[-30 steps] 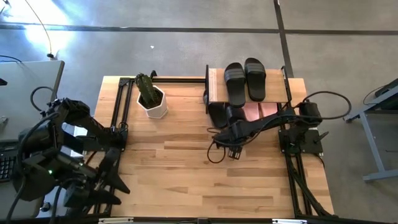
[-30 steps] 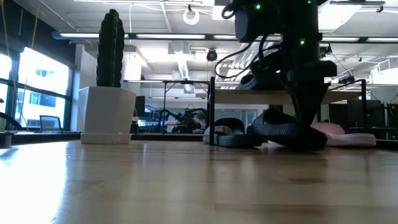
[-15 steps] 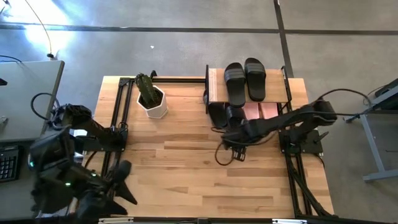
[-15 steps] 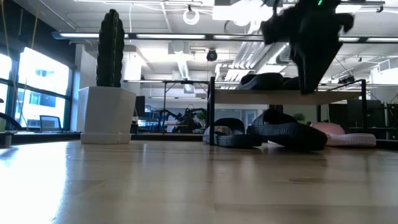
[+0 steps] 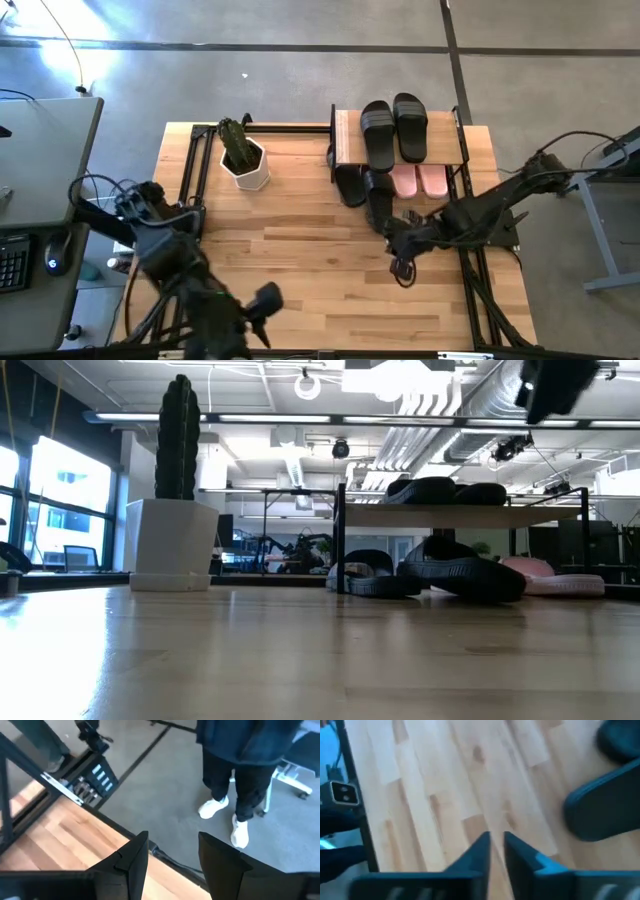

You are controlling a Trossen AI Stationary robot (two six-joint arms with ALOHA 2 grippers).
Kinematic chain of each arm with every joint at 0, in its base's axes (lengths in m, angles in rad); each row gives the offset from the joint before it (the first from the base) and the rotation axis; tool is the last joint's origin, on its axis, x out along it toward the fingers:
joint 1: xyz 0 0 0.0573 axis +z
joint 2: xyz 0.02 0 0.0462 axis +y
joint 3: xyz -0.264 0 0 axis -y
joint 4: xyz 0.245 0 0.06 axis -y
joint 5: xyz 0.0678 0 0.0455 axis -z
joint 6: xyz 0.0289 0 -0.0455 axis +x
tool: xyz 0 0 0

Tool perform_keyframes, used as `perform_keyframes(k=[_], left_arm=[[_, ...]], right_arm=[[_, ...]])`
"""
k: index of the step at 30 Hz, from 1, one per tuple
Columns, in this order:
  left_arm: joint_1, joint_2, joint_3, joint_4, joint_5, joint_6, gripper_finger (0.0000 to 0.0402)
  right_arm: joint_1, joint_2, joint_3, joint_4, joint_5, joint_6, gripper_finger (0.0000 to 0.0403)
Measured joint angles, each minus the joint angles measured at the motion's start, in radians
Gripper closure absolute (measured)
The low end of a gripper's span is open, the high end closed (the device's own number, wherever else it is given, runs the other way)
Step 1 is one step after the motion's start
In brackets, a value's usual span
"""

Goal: Pick and place slides into the shelf
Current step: Put the black slipper under the shelf

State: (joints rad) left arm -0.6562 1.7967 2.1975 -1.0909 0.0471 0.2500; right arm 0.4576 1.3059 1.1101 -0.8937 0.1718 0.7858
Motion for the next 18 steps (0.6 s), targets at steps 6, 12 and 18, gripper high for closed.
perform_keyframes(k=[6, 12, 18], left_arm=[[0.103, 0.067, 0.0, -0.03, 0.056, 0.017, 0.0245], [0.177, 0.136, 0.0, -0.027, 0.156, 0.063, 0.0245], [0.209, 0.183, 0.0, -0.026, 0.2, 0.084, 0.0245]], right_arm=[[0.035, -0.005, -0.203, 0.204, 0.108, 0.132, 0.0386], [-0.031, -0.004, -0.337, 0.374, 0.098, 0.109, 0.0398], [-0.11, -0.004, -0.406, 0.514, 0.003, -0.002, 0.0402]])
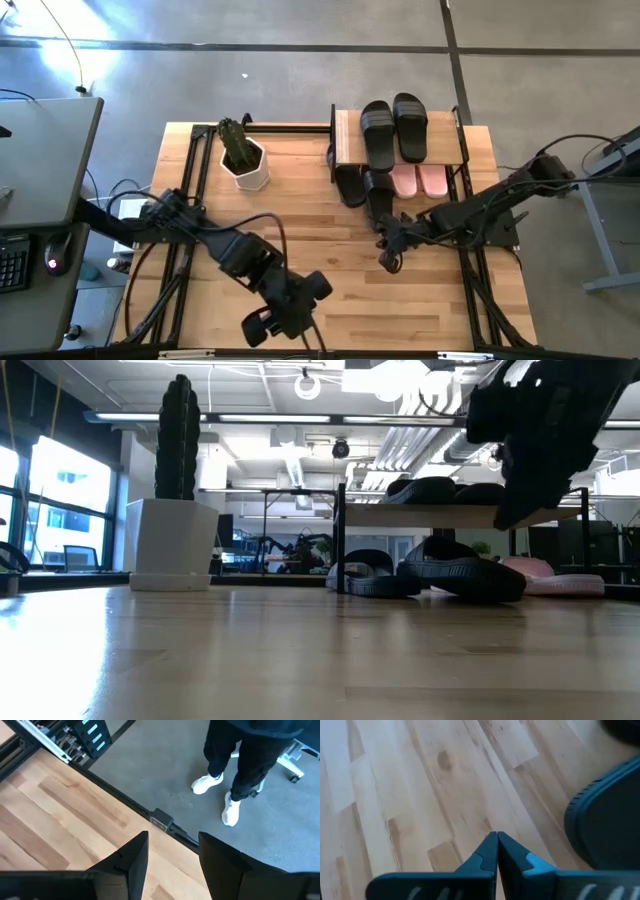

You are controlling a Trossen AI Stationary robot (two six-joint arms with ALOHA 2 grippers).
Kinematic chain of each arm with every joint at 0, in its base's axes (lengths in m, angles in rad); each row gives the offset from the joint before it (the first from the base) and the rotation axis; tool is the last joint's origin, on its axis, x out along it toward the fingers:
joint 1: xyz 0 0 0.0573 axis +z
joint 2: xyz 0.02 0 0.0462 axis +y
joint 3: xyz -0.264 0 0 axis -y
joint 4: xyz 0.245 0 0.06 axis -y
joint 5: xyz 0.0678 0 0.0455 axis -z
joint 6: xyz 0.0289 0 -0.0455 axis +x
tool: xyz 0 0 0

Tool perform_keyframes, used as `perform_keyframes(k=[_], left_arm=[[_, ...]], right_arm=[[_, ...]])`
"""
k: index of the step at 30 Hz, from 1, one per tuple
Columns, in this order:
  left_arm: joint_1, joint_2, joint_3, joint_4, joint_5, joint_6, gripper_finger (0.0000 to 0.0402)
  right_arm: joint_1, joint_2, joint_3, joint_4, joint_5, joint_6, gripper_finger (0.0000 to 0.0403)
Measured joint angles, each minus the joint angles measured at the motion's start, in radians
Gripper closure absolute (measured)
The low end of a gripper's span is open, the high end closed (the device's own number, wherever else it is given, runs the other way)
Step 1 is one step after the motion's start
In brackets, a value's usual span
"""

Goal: Pick and place slides into the shelf
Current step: Put the black slipper under the shelf

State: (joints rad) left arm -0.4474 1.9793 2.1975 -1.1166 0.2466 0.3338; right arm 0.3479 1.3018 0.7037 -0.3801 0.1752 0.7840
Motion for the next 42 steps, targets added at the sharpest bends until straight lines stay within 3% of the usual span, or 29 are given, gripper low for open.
perform_keyframes(k=[8, 21, 31, 37, 42], left_arm=[[0.01, 0.004, 0.0, 0.028, 0.0, 0.003, 0.0245], [0.009, 0.004, 0.0, 0.033, -0.01, -0.001, 0.0245], [0.009, 0.004, 0.0, 0.02, -0.013, 0.019, 0.0245], [0.012, 0.011, 0.0, 0.045, -0.087, 0.08, 0.0245], [0.02, 0.027, 0.003, 0.138, -0.107, 0.125, 0.0245]], right_arm=[[-0.123, 0.0, -0.033, -0.014, -0.05, -0.084, 0.0403], [-0.263, 0.001, -0.033, -0.093, -0.019, -0.151, 0.0403], [-0.133, -0.02, 0.019, -0.037, -0.093, -0.192, 0.0403], [-0.071, 0.044, 0.018, -0.068, -0.017, -0.159, 0.0403], [-0.066, 0.102, 0.018, -0.066, -0.037, -0.155, 0.0403]])
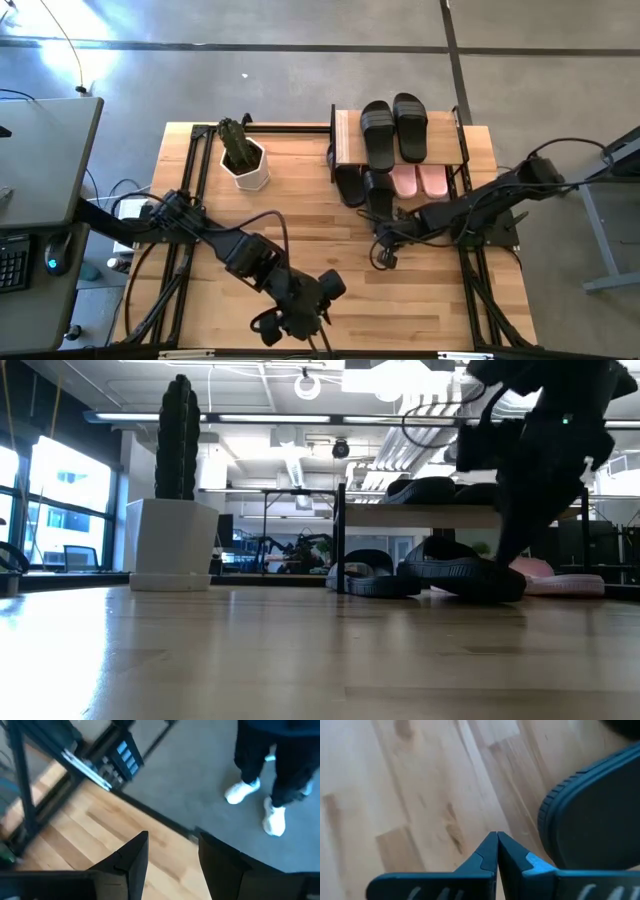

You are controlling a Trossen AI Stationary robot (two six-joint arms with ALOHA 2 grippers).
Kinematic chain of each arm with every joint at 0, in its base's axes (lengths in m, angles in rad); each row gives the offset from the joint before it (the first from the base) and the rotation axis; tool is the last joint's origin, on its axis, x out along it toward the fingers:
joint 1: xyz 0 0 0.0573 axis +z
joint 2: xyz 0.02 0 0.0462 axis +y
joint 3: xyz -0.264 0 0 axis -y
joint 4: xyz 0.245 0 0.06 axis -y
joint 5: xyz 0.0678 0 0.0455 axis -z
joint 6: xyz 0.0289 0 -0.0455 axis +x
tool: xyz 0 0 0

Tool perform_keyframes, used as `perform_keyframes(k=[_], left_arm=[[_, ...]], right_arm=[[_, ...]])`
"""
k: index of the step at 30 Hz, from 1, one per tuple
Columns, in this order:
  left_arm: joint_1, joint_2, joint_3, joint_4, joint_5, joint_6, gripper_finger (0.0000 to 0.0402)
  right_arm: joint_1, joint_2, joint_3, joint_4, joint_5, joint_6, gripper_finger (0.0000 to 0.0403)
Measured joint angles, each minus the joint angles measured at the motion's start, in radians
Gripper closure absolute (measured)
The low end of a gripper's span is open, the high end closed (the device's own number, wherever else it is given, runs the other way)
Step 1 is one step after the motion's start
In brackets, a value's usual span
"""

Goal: Pick and place slides into the shelf
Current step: Put the black slipper under the shelf

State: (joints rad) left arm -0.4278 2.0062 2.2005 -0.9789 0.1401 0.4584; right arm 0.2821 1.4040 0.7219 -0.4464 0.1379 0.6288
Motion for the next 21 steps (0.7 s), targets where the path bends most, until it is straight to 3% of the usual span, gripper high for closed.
perform_keyframes(k=[9, 21], left_arm=[[0.023, 0.029, -0.003, -0.016, -0.002, 0.005, 0.0286], [0.013, 0.029, -0.023, -0.035, 0.025, -0.018, 0.0371]], right_arm=[[-0.059, 0.112, 0.0, 0.013, 0.018, 0.0, 0.0403], [-0.215, 0.122, 0.0, 0.059, 0.036, -0.074, 0.0403]])
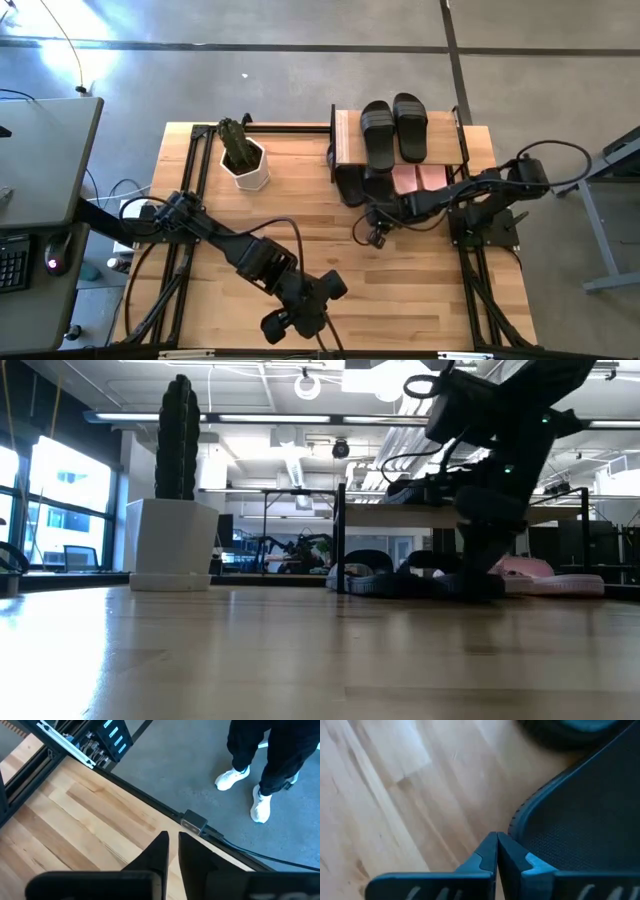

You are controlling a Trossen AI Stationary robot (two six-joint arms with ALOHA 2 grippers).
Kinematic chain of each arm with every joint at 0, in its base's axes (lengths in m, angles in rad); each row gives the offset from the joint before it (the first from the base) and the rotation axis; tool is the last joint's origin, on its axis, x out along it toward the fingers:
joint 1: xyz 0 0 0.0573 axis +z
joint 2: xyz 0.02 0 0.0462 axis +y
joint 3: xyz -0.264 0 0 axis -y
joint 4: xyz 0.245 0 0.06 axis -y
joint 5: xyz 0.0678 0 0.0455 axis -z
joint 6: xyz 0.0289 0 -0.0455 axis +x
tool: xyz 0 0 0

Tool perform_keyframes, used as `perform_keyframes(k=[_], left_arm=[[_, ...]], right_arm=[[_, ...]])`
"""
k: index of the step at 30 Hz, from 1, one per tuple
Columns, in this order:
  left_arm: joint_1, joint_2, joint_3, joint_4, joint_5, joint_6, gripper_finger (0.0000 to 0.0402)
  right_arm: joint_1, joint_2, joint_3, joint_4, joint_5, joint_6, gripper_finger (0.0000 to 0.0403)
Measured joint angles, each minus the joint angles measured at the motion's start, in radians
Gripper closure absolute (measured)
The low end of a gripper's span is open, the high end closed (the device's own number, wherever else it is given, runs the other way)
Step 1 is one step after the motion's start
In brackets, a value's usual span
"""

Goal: Pick and place slides into the shelf
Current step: Put the black slipper under the shelf

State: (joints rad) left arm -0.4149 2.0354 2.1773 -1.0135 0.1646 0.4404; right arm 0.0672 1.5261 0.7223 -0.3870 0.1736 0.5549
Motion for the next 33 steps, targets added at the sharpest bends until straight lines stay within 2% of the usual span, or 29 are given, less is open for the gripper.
perform_keyframes(k=[13, 16, 19, 22, 28, 30, 33], left_arm=[[0.002, 0.0, 0.0, -0.011, -0.025, 0.007, 0.0401], [0.002, 0.0, 0.0, -0.022, -0.04, 0.008, 0.0401], [0.002, 0.0, 0.0, -0.051, -0.045, 0.005, 0.0401], [0.002, 0.0, 0.0, -0.083, -0.064, 0.0, 0.0401], [0.002, -0.012, 0.0, -0.125, -0.106, 0.002, 0.0401], [0.002, -0.021, 0.0, -0.125, -0.106, 0.014, 0.0401], [0.002, -0.032, 0.0, -0.126, -0.106, 0.027, 0.0401]], right_arm=[[-0.093, 0.0, 0.0, 0.06, 0.01, -0.041, 0.0403], [-0.067, -0.003, 0.0, 0.076, 0.012, -0.038, 0.0403], [0.008, -0.029, 0.0, 0.084, 0.039, 0.001, 0.0403], [0.116, -0.075, 0.0, 0.057, 0.169, 0.098, 0.0403], [0.39, -0.165, 0.0, -0.105, 0.574, 0.471, 0.0403], [0.468, -0.173, -0.008, -0.147, 0.637, 0.624, 0.0403], [0.563, -0.174, -0.057, -0.11, 0.675, 0.786, 0.0403]])
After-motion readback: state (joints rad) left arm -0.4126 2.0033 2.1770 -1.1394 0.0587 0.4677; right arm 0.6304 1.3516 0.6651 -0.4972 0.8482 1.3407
